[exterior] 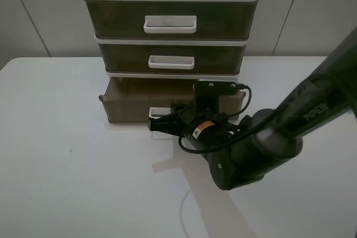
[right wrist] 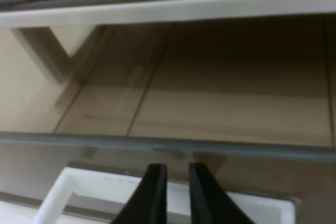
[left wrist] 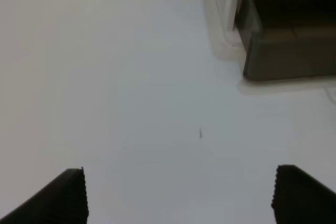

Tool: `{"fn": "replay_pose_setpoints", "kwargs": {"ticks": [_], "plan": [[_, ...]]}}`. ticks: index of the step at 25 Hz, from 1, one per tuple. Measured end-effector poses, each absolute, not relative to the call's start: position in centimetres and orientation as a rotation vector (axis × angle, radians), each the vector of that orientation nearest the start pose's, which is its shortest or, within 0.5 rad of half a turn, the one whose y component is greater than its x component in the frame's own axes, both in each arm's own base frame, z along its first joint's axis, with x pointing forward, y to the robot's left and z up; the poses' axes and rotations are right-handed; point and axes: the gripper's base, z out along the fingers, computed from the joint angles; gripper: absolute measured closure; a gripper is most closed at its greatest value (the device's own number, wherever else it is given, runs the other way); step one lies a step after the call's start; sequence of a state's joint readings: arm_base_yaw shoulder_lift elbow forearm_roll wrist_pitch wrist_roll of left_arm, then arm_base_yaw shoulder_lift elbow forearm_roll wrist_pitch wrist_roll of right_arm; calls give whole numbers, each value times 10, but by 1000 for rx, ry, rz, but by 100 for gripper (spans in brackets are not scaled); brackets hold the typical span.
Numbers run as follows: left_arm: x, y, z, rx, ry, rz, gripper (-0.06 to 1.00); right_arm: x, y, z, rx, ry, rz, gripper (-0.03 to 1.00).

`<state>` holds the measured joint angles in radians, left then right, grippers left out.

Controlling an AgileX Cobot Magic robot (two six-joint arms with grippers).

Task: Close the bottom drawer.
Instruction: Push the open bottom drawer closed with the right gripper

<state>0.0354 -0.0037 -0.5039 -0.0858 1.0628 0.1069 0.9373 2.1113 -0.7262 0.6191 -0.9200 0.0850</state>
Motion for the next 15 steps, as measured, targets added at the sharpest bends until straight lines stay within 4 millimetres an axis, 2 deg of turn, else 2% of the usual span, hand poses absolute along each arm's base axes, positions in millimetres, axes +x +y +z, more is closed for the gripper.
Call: {"fn": "replay_pose_setpoints", "kwargs": {"ticks": [11, 15], "plan": [[-6, -7, 278, 77, 2034, -13, 23, 250, 261, 67, -113, 1975, 372, 95], [-6, -7, 278, 77, 2034, -13, 23, 254, 263, 65, -161, 1947, 327, 95]]}}
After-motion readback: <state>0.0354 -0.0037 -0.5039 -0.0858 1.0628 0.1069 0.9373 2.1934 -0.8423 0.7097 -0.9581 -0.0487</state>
